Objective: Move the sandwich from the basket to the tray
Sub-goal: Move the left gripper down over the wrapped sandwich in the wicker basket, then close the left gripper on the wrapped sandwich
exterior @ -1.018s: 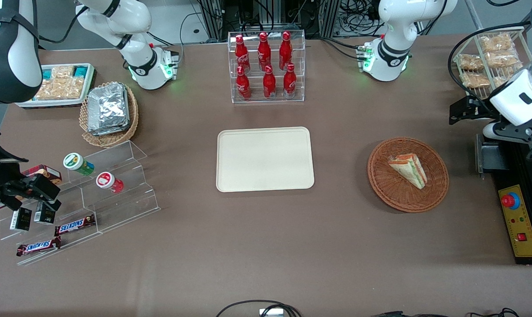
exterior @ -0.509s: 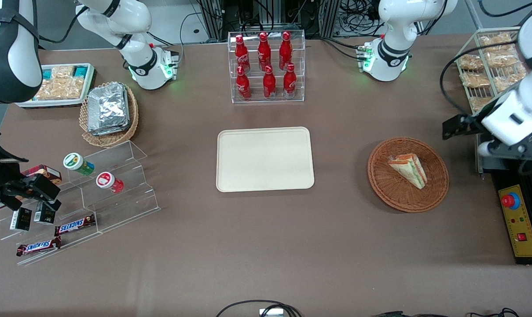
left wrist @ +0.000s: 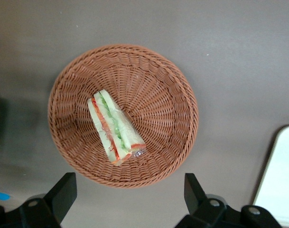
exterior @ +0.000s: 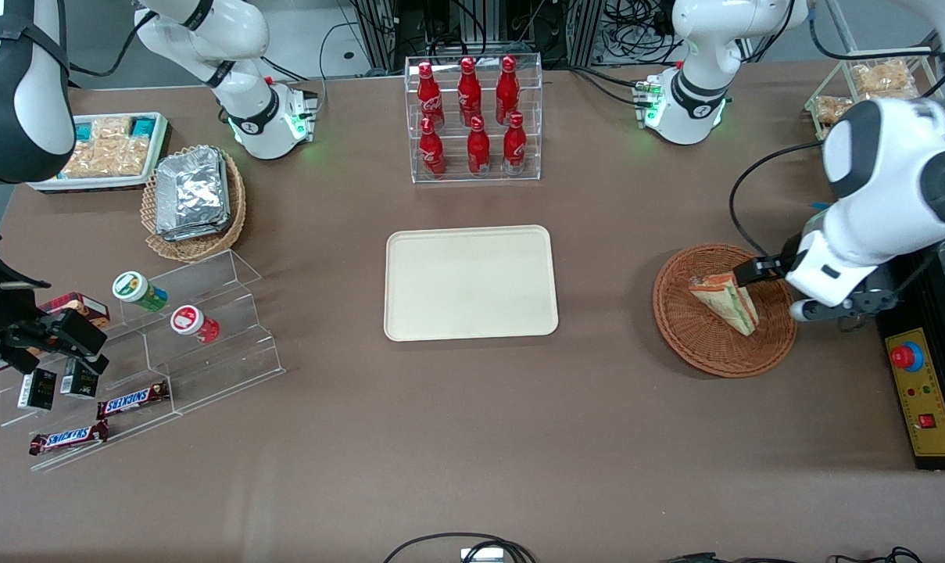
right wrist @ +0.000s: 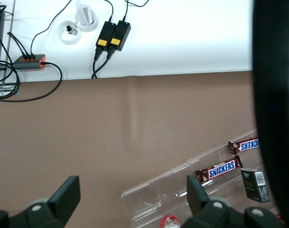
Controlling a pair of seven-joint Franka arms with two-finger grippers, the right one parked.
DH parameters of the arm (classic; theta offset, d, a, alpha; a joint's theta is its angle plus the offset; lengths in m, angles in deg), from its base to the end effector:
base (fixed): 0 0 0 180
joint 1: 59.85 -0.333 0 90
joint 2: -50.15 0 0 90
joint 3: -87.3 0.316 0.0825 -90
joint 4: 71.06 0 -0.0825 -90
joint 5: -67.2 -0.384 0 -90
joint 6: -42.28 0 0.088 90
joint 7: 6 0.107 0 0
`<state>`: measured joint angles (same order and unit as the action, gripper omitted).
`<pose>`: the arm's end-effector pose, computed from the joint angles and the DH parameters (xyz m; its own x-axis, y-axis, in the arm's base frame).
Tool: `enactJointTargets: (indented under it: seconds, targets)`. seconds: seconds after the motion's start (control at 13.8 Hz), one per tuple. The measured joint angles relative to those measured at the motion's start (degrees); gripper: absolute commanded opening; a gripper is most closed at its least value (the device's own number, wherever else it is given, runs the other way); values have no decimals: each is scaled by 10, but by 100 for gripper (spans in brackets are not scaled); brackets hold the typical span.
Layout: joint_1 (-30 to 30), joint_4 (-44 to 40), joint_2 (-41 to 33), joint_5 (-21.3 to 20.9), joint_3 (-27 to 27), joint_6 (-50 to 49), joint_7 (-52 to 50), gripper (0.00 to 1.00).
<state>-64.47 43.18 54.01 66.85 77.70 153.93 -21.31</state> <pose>0.5546 -0.0467 0.4189 0.9782 0.1768 -0.1090 0.1752 -0.9842 -0.0238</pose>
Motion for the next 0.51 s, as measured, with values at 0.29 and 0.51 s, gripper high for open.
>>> enactJointTargets:
  seconds: [0.29,0.51]
  targets:
    - [-2,106,-6,0,1,115,-76,100]
    - [-3,131,-6,0,6,143,-123,100]
